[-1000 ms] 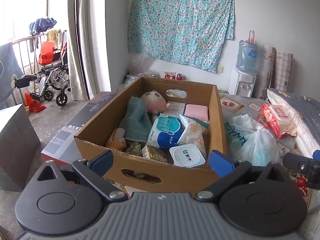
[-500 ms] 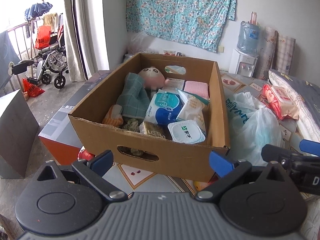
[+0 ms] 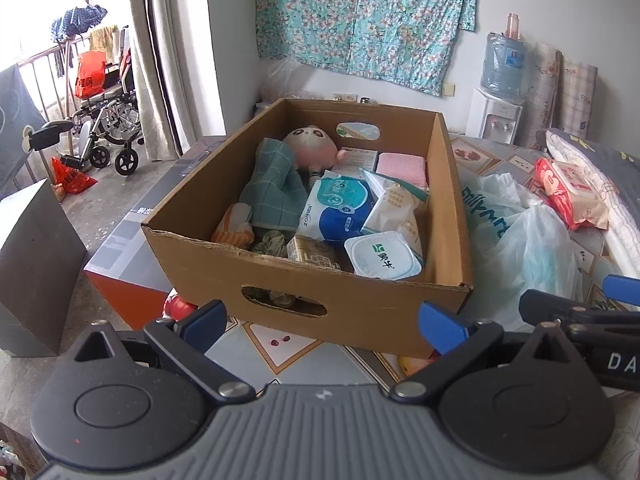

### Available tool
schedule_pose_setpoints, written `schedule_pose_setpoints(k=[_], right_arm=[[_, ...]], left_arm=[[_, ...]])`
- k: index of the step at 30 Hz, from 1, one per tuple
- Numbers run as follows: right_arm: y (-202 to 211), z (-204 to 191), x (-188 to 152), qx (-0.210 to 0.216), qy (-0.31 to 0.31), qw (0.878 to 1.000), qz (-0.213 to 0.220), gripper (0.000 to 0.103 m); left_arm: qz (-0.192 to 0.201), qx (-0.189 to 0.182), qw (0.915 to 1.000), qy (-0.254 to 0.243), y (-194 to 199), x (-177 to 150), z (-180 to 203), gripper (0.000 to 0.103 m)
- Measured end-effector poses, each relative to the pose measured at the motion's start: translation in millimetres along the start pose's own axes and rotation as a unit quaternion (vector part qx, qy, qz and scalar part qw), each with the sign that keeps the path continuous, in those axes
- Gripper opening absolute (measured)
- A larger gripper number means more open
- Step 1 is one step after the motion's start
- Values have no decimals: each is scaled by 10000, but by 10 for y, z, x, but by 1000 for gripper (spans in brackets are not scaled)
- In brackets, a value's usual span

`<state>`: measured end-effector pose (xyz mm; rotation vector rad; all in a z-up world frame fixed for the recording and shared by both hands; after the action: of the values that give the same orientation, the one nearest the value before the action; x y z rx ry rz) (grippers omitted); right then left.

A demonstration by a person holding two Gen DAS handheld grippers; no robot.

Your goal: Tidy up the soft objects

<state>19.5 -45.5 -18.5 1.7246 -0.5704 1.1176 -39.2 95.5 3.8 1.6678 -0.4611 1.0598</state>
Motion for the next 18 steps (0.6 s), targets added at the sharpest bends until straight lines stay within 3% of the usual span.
schedule_pose_setpoints(k=[18], right_arm=[[-53,-59,10,21,61,9999,-78,102]], left_arm=[[-45,126,9999,-7,-30,11,-92,102]])
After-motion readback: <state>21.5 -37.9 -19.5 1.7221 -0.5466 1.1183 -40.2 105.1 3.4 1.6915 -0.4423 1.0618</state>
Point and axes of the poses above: each gripper's, at about its wrist camera, not at the fingertips, and y roughly against the way its jaws point, z to its right, x to its top, the point moved 5 cm from there along -y, roughly the way its jaws point, and after that the axes turned 10 degrees about z, right-handed, at the moved point
